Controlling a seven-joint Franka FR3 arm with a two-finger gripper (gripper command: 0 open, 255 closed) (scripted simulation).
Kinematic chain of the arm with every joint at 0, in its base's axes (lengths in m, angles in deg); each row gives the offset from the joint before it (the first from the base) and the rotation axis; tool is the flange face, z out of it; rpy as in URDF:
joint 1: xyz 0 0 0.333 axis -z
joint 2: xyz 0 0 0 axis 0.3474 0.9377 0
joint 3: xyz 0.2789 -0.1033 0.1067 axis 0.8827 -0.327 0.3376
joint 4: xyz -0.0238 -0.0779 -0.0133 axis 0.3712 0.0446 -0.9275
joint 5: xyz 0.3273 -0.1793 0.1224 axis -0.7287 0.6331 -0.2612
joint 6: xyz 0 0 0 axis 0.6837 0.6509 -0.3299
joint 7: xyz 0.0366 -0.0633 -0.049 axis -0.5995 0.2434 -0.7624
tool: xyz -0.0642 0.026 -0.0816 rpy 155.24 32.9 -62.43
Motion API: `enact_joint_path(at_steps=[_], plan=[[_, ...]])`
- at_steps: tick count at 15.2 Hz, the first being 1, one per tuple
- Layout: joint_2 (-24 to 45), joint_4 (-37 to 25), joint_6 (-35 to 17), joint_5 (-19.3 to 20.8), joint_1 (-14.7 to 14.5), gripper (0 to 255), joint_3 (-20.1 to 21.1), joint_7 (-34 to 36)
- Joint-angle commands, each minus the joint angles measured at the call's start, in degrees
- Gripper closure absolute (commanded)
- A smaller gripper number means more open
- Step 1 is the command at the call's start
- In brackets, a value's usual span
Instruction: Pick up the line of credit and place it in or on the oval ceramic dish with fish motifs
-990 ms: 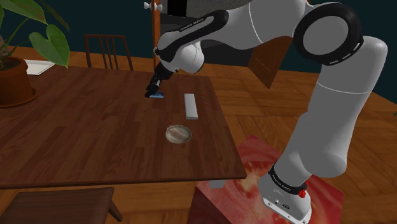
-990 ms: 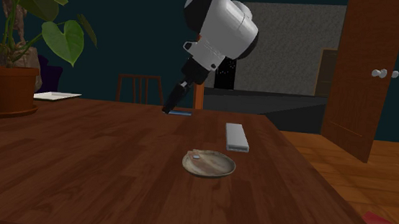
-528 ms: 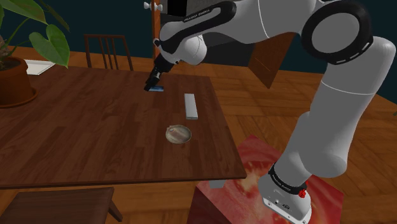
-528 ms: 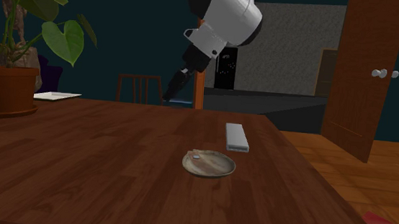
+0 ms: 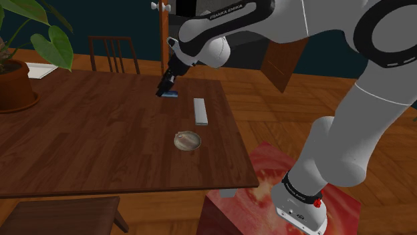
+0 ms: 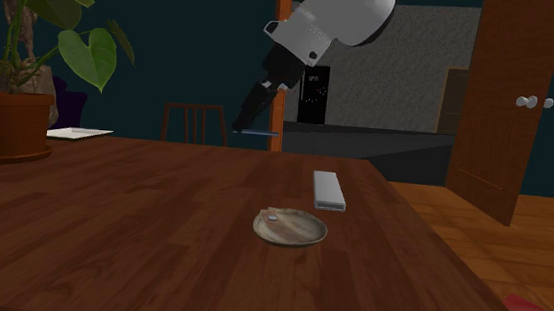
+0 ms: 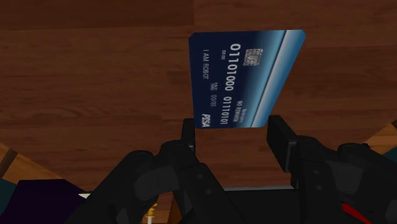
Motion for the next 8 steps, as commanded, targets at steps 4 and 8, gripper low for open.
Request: enact_joint_path(at_steps=[4,8], plan=[[-9.6,10.7,-3.0,2.0,-1.5,255,2.3,4.3],[-17.7,18.8,-4.4,3.6,-2.0,255,5.2,8.7]])
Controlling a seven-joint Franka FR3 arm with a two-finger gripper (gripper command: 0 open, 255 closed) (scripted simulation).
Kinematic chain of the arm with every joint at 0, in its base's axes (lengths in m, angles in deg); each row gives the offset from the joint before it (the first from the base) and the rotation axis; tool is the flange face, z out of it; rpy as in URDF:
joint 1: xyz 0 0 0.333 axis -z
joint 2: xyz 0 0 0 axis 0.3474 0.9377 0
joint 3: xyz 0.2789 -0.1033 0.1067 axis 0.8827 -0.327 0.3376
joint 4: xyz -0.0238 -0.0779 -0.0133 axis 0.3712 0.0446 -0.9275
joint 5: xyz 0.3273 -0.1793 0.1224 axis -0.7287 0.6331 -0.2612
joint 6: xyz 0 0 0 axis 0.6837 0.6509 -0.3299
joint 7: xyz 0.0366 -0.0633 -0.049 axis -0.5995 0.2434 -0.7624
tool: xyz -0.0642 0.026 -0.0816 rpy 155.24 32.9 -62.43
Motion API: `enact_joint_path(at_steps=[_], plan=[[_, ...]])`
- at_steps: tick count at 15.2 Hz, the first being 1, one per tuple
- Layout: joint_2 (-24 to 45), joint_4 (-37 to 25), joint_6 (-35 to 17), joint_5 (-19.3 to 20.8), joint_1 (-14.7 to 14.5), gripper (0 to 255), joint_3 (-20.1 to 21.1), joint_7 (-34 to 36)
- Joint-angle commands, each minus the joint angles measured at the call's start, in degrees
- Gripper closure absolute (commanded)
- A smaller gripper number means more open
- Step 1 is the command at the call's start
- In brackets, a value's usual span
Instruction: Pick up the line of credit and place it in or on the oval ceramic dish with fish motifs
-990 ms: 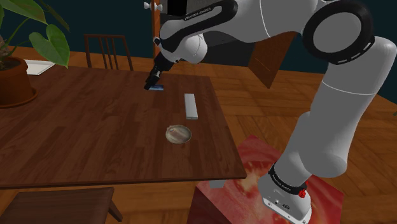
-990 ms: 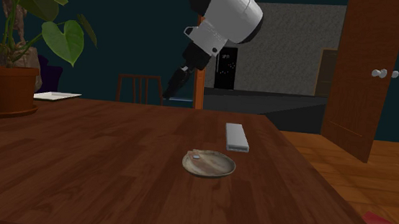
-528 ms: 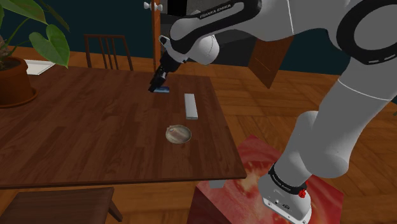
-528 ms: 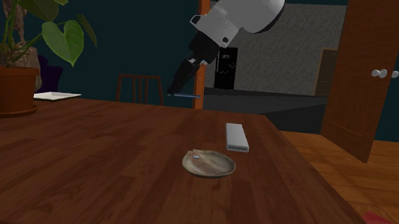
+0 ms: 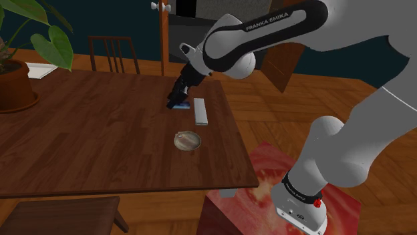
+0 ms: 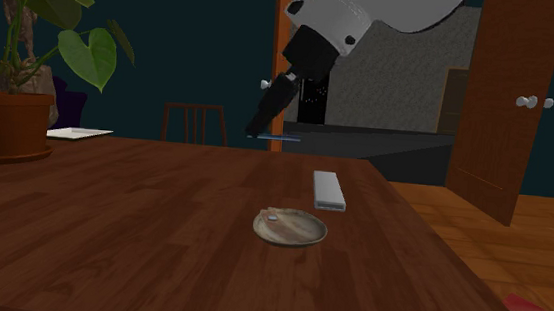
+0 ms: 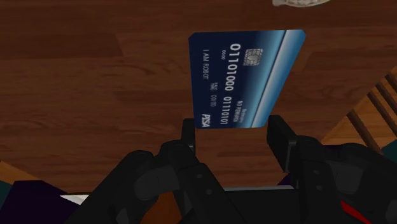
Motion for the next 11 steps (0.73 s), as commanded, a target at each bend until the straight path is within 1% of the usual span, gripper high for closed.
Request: enact_joint_path(at_steps=[1,6,7,11], plan=[[-3.7,3.5,-0.5,0.6,-0.2,255,1.5,2.2],[-14.3,12.2,0.0,1.6,-0.5,255,6.4,8.6],[-15.0,12.7,0.1,1.6,-0.5,255,6.8,8.9],[-13.1,14.4,-3.5,-0.4,-1.9,255,6.2,6.9]])
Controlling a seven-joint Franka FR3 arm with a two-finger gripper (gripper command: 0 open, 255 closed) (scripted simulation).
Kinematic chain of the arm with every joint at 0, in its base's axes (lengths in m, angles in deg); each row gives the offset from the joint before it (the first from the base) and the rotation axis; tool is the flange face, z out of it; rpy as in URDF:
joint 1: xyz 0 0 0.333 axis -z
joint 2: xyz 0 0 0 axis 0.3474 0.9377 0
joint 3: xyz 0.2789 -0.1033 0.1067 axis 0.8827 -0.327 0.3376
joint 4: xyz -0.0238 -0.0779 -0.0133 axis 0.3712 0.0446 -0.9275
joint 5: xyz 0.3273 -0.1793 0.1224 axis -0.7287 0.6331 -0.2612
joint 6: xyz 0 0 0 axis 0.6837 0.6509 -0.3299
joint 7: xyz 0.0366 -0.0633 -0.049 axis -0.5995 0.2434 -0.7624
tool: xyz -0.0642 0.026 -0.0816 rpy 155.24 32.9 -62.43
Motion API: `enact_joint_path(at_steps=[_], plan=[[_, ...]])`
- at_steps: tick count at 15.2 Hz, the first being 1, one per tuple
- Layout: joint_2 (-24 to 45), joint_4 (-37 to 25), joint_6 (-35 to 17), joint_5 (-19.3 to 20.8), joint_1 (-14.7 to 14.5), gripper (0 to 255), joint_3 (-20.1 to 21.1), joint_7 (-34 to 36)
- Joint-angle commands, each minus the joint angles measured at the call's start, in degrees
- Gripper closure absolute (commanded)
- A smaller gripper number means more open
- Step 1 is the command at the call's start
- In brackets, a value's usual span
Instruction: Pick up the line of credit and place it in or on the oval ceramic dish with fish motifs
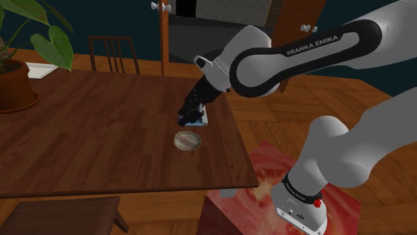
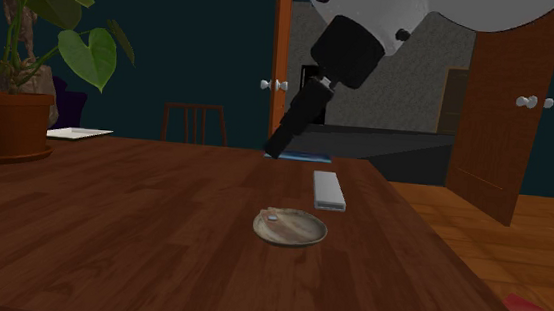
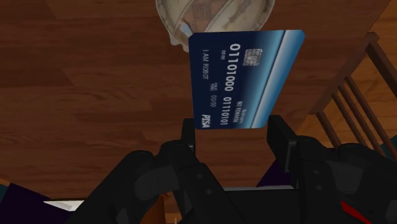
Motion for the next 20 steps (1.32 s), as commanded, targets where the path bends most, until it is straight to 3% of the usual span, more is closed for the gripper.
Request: enact_joint_path(at_steps=[1,8,12,20], plan=[[1.0,0.9,-1.9,-1.1,-0.8,255,-0.4,-1.1],[5.3,3.1,-8.5,-6.0,-4.6,255,-2.5,-6.0],[8.7,3.9,-12.8,-10.9,-8.5,255,-5.0,-10.6],[8.6,3.9,-12.8,-10.9,-8.4,255,-5.0,-10.6]])
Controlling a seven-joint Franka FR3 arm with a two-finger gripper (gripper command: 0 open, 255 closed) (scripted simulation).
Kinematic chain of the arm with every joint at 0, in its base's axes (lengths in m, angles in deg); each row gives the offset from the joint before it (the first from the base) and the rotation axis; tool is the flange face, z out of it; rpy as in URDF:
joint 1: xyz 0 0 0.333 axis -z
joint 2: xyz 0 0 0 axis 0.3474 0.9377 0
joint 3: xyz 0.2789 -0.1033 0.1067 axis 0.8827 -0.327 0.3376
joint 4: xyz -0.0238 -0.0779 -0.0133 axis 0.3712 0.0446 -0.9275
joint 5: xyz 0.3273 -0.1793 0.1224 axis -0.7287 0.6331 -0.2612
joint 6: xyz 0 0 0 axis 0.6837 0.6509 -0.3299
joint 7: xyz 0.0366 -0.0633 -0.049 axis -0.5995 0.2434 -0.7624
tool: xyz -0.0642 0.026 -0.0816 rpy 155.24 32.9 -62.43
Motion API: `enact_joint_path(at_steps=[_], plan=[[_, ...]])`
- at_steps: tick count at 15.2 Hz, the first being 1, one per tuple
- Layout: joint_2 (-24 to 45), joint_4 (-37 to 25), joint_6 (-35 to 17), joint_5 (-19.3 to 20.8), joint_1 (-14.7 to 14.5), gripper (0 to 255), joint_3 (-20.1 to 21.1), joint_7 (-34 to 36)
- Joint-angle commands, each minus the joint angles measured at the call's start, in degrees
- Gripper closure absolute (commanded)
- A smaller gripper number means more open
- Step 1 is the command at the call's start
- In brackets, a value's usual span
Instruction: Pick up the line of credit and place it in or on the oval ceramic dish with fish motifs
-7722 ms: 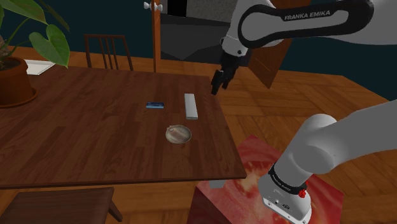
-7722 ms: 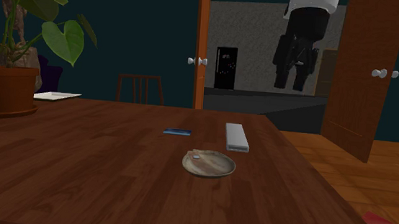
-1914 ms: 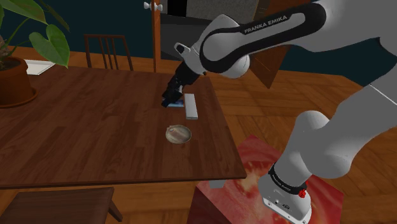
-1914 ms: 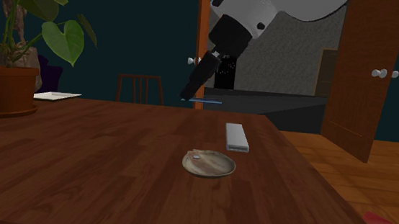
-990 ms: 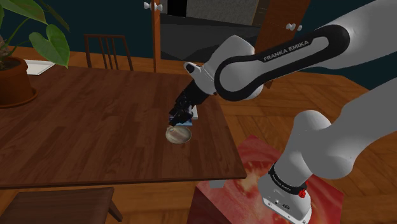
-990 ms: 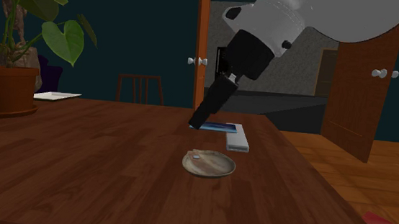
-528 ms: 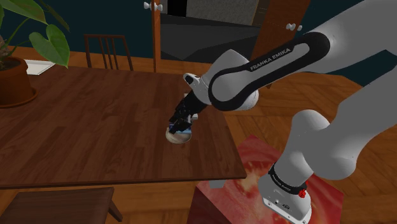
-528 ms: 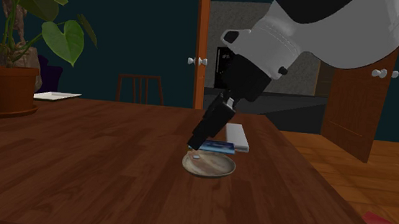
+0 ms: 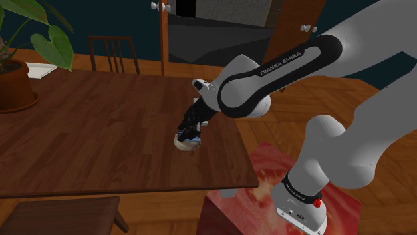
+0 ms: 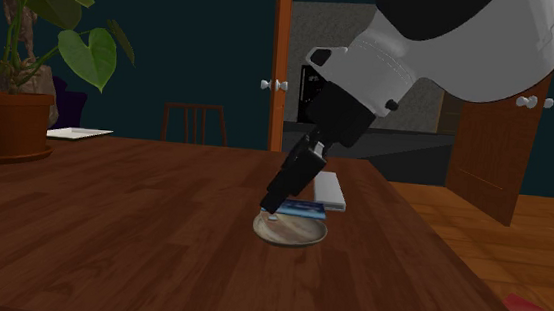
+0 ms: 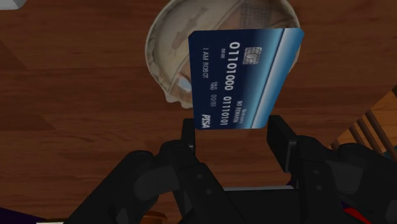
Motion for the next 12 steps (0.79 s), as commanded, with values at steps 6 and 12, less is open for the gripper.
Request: enact_joint_path(at_steps=[6,12], plan=[[0.0,0.0,0.0,0.0,0.0,0,0.0,0.0],[-10.9,2.3,9.3,7.8,6.9,0,3.0,6.3]])
